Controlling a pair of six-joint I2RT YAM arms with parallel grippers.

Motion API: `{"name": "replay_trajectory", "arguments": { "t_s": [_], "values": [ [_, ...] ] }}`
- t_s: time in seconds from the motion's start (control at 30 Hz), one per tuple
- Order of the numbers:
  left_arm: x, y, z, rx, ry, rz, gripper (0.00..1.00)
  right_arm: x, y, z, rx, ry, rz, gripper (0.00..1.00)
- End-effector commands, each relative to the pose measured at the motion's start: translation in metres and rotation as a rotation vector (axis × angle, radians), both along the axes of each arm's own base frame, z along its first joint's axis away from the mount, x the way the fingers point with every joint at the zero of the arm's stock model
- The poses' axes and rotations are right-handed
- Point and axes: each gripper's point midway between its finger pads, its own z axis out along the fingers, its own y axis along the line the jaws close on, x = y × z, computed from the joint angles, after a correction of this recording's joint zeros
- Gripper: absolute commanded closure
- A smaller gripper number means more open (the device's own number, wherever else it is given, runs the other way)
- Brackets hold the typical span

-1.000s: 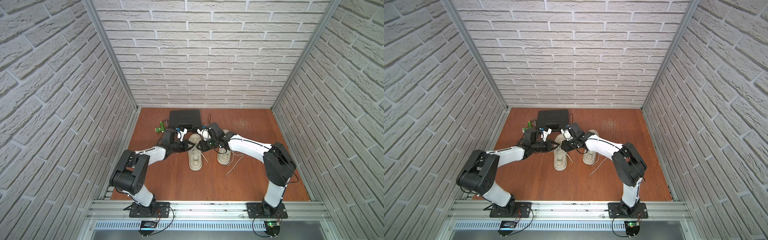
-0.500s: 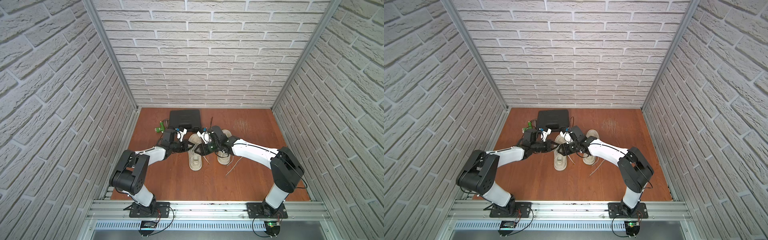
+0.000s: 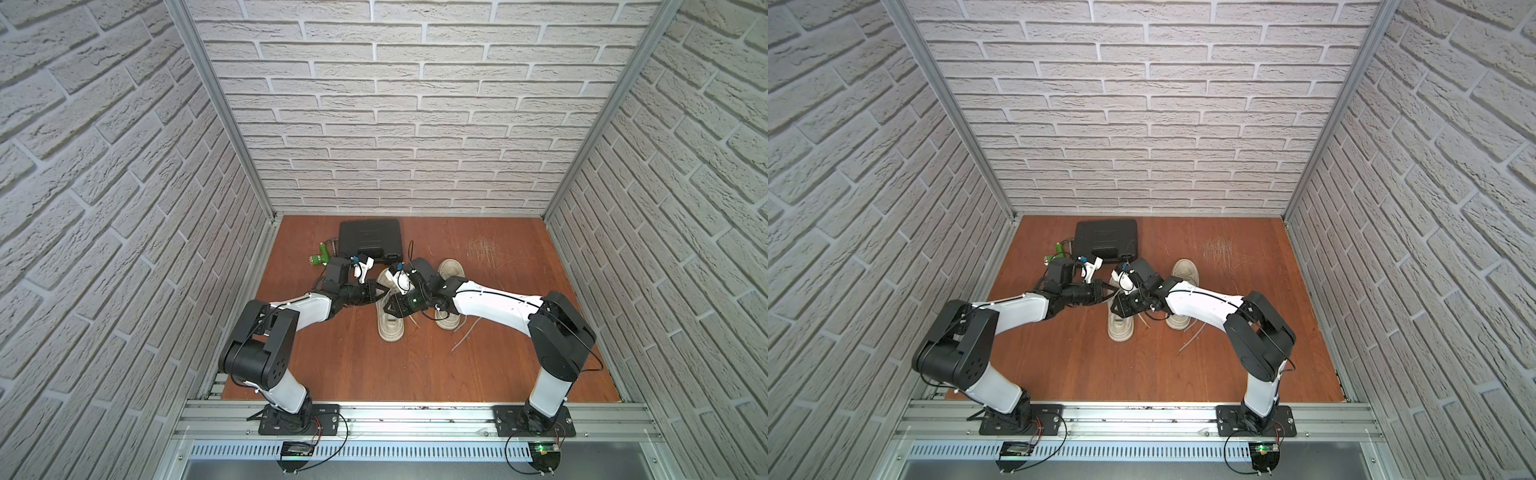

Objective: Tie the shoes
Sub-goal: Tie the shoelace on the shoe.

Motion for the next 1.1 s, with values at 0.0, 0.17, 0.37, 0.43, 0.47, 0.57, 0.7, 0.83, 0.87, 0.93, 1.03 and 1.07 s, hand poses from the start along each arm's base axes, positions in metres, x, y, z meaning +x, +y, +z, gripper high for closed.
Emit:
{"name": "replay_trajectory", "arguments": {
  "t_s": [0.0,0.17,0.37,0.43,0.47,0.57,0.7,0.83,0.87,0.93,1.03,1.07],
  "values": [
    [0.003,0.003,0.006,-0.003,-0.035,0.012,1.0,0.009,0.002,0.01,-0.011,-0.048,-0.018,0.75],
    [0.003,0.006,0.004,0.006,-0.03,0.024,1.0,0.015,-0.003,0.01,-0.061,-0.071,-0.022,0.96],
    [0.004,0.015,-0.001,0.03,-0.023,0.048,1.0,0.023,-0.019,0.015,-0.147,-0.119,-0.026,0.97],
    [0.004,0.018,-0.005,0.048,-0.015,0.051,1.0,0.026,-0.026,0.016,-0.176,-0.131,-0.029,0.97],
    [0.003,0.021,-0.008,0.061,-0.011,0.055,1.0,0.028,-0.03,0.017,-0.193,-0.14,-0.034,0.97],
    [0.003,0.026,-0.011,0.074,-0.007,0.068,1.0,0.033,-0.04,0.017,-0.231,-0.154,-0.049,0.97],
    [0.004,0.033,-0.012,0.082,-0.003,0.089,1.0,0.037,-0.054,0.016,-0.27,-0.163,-0.074,0.97],
    [0.005,0.038,-0.013,0.088,-0.002,0.105,1.0,0.04,-0.067,0.013,-0.325,-0.17,-0.092,0.97],
    [0.004,0.04,-0.013,0.089,-0.001,0.108,1.0,0.04,-0.07,0.011,-0.339,-0.169,-0.094,0.97],
    [0.005,0.042,-0.014,0.091,0.0,0.115,1.0,0.041,-0.075,0.01,-0.356,-0.171,-0.101,0.97],
    [0.005,0.047,-0.014,0.098,0.002,0.128,1.0,0.044,-0.083,0.009,-0.383,-0.179,-0.12,0.97],
    [0.005,0.049,-0.015,0.1,0.004,0.134,1.0,0.045,-0.086,0.009,-0.396,-0.182,-0.125,0.97]
  ]
}}
